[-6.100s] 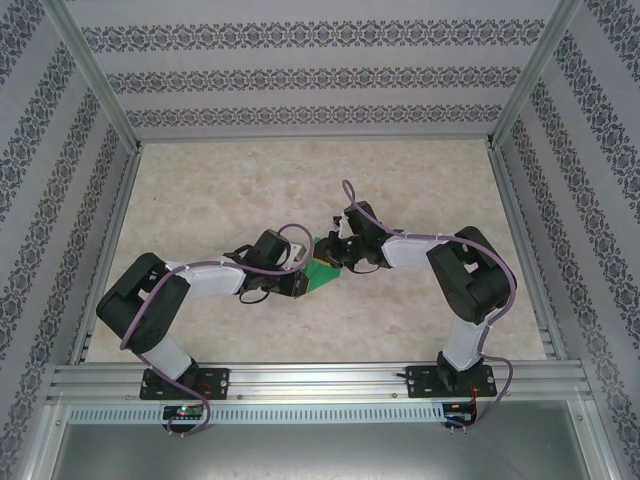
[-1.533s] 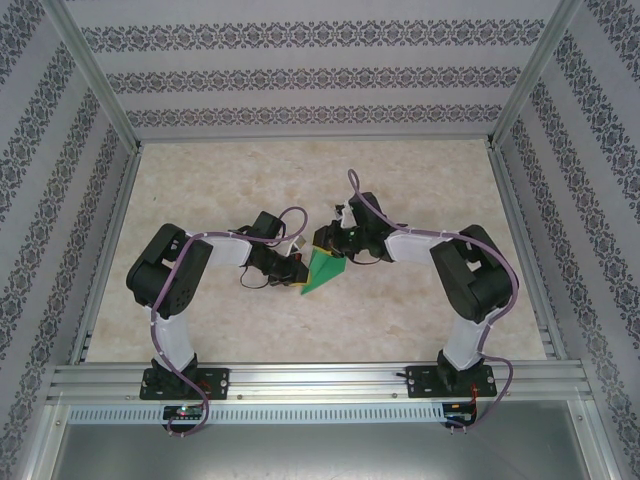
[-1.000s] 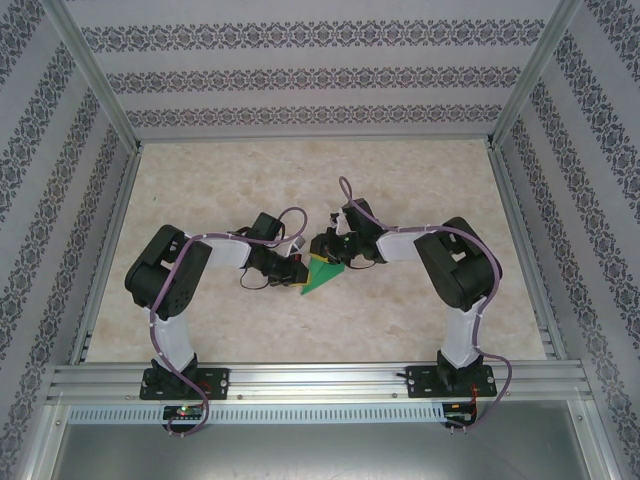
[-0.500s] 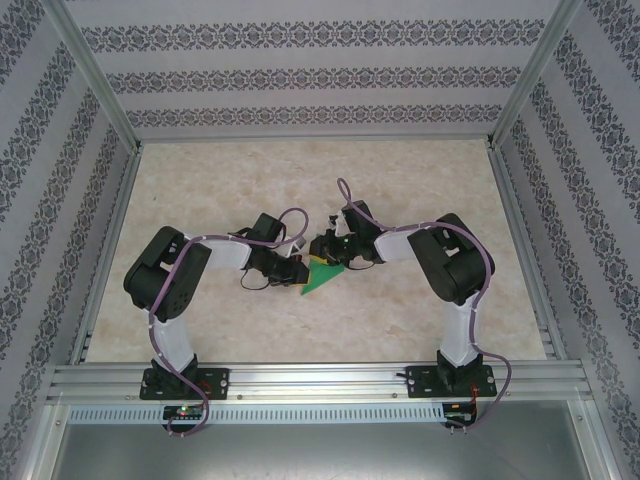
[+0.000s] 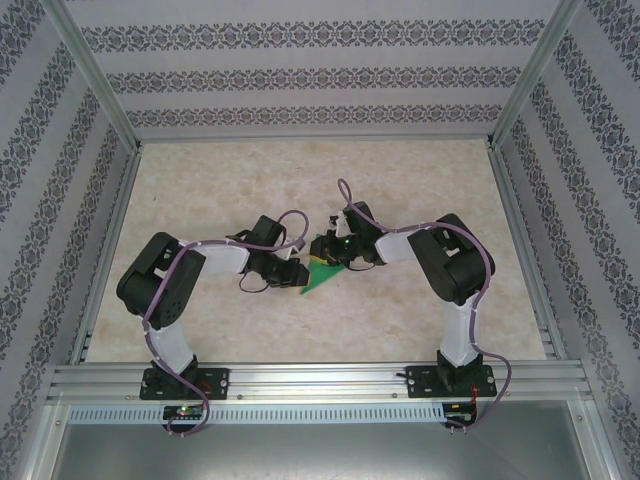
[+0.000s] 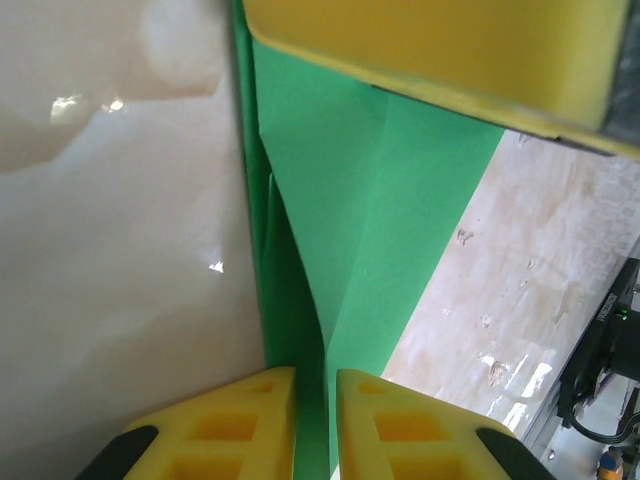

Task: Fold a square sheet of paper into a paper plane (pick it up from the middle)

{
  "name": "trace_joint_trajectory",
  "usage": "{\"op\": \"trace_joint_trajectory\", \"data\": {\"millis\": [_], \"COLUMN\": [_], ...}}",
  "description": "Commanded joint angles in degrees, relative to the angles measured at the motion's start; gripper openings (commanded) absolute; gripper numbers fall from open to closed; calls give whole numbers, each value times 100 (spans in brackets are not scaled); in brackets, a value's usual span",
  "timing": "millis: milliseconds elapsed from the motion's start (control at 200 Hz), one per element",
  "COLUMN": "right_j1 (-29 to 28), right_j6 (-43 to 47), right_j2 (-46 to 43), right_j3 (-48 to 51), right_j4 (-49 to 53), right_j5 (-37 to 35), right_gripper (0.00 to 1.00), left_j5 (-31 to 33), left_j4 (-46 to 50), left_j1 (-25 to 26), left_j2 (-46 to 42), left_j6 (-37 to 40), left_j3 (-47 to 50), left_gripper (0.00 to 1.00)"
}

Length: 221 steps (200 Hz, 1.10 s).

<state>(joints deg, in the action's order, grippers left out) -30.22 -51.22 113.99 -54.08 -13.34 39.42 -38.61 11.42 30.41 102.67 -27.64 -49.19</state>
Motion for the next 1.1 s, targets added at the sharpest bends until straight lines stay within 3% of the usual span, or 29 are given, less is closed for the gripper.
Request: {"op": "trace_joint_trajectory", "data": {"millis": [0,325,520,784,1099], "right_j1": [49,42,42,33,42], "right_j6": [174,185,192,190,192], "right_j2": [201,193,202,211,367], "right_j3": [211,251,276,355,416], "right_j4": [316,305,286,235,153], "right_j5": [-180,-180,-189,-202,-215], "right_gripper": [21,21,21,20,20], "left_j5": [214,232,234,304,164], "left_j4": [336,180,160,25,-178], "left_j1": [86,197,291,457,701], "left_j2": [-181,-581,-451,-354,-235], "left_j6": [139,48,66,231,577], "left_j3": [137,112,91,238,405], "left_gripper": [20,25,20,1,0]}}
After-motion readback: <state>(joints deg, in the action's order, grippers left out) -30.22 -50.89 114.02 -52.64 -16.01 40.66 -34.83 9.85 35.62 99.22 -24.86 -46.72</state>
